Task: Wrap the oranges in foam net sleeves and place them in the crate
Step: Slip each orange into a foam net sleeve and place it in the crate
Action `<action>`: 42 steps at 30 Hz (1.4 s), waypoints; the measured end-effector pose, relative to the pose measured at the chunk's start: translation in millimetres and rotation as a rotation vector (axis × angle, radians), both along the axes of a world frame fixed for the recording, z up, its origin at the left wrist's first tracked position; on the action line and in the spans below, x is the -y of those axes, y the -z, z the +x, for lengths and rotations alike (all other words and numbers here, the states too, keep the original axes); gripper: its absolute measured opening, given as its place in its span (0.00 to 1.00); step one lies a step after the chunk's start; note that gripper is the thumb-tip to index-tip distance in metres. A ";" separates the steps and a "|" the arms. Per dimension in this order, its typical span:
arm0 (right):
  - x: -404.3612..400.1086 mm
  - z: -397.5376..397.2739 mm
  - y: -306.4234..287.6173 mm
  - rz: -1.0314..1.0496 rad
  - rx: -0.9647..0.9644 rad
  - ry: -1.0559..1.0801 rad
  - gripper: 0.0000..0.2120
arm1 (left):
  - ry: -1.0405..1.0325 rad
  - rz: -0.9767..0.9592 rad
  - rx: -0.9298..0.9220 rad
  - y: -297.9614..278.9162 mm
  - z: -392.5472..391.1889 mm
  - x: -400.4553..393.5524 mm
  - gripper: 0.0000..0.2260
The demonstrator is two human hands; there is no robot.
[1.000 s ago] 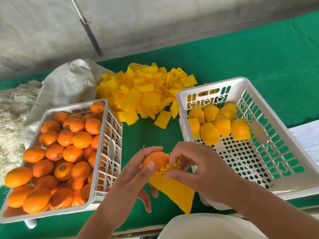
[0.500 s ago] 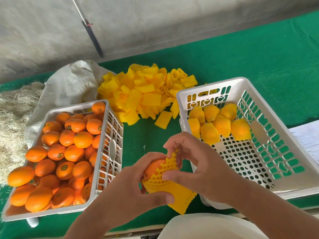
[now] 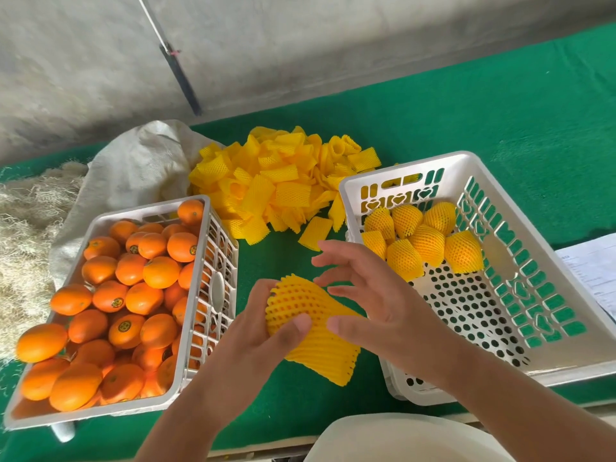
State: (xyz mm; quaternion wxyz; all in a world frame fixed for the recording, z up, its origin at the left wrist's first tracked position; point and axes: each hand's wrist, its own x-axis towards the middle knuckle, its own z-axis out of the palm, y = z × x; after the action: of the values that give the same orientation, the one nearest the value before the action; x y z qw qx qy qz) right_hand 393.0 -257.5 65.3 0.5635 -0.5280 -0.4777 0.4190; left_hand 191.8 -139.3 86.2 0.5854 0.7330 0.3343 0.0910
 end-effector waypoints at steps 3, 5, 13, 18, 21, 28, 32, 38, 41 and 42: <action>4.1 -5.5 5.7 -0.121 -0.101 -0.083 0.34 | -0.068 -0.020 0.069 2.5 3.4 3.6 0.24; 4.8 -13.7 8.4 -0.196 -0.235 -0.152 0.31 | -0.087 0.054 0.076 4.3 8.3 5.6 0.23; 1.9 -22.7 11.5 -0.244 -0.812 -0.124 0.26 | -0.153 0.450 -0.081 12.5 13.6 12.5 0.31; -0.9 -22.6 13.8 -0.233 -0.836 -0.114 0.21 | -0.247 0.485 0.016 10.3 16.5 17.3 0.27; -1.7 -22.7 14.3 -0.248 -0.843 -0.108 0.20 | -0.286 0.521 0.040 8.2 19.5 20.3 0.25; -1.6 -24.3 17.3 -0.271 -0.895 -0.092 0.24 | -0.384 0.496 0.163 5.3 20.7 25.7 0.09; -1.7 -26.1 16.4 -0.274 -0.890 -0.118 0.24 | -0.440 0.386 0.228 1.7 23.8 30.5 0.08; -0.5 -27.9 17.3 -0.332 -0.874 -0.142 0.27 | -0.468 0.246 0.233 1.7 25.3 22.6 0.06; -0.1 -27.7 17.7 -0.341 -0.876 -0.152 0.27 | -0.444 0.169 0.245 1.3 24.2 18.6 0.09; 0.1 -27.6 18.3 -0.342 -0.880 -0.153 0.27 | -0.428 0.145 0.241 1.1 24.4 17.9 0.12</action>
State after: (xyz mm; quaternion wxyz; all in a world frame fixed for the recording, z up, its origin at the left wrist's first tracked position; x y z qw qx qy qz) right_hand 365.3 -257.6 47.0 0.5849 -0.3490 -0.1551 0.7156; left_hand 216.2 -157.2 85.1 0.5342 0.6694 0.4024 0.3233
